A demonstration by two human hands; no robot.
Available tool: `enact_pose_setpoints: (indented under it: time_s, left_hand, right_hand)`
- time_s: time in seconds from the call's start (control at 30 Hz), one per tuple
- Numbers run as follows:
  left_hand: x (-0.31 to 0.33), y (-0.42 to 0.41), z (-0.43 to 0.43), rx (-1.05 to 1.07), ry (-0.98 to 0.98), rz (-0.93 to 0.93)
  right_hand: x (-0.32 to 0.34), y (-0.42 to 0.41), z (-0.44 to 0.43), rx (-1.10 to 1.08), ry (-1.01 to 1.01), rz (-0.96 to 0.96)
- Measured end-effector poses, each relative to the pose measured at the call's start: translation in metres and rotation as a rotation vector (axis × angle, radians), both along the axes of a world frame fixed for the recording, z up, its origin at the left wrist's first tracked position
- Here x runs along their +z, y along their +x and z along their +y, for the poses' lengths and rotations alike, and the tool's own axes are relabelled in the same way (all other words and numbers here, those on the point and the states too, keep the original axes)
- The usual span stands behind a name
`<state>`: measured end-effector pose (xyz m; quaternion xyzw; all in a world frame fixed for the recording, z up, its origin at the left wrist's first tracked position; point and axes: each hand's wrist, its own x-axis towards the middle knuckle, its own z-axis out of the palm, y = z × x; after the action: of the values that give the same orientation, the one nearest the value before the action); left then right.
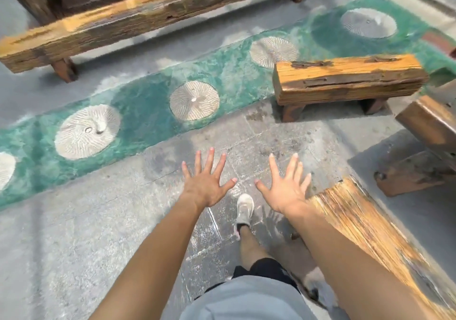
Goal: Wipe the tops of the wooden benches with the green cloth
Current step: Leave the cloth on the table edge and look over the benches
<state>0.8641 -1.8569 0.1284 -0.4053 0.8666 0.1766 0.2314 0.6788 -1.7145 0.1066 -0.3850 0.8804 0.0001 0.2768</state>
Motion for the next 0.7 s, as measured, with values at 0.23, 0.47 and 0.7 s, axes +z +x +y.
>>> enact_pose_setpoints:
  time_s: [0.23, 0.47, 0.7]
  left_hand:
    - [-0.01, -0.153, -0.169, -0.136, 0.009, -0.018]
    - [-0.002, -0.283, -0.292, -0.281, 0.036, 0.027]
    - [-0.015, -0.373, -0.386, -0.407, 0.039, -0.011]
  right_hand:
    - [-0.01, -0.134, -0.148, -0.188, -0.009, -0.064]
    - [0.005, -0.245, -0.26, -0.336, -0.009, -0.079]
    - [-0.012, -0.308, -0.341, -0.417, 0.017, -0.086]
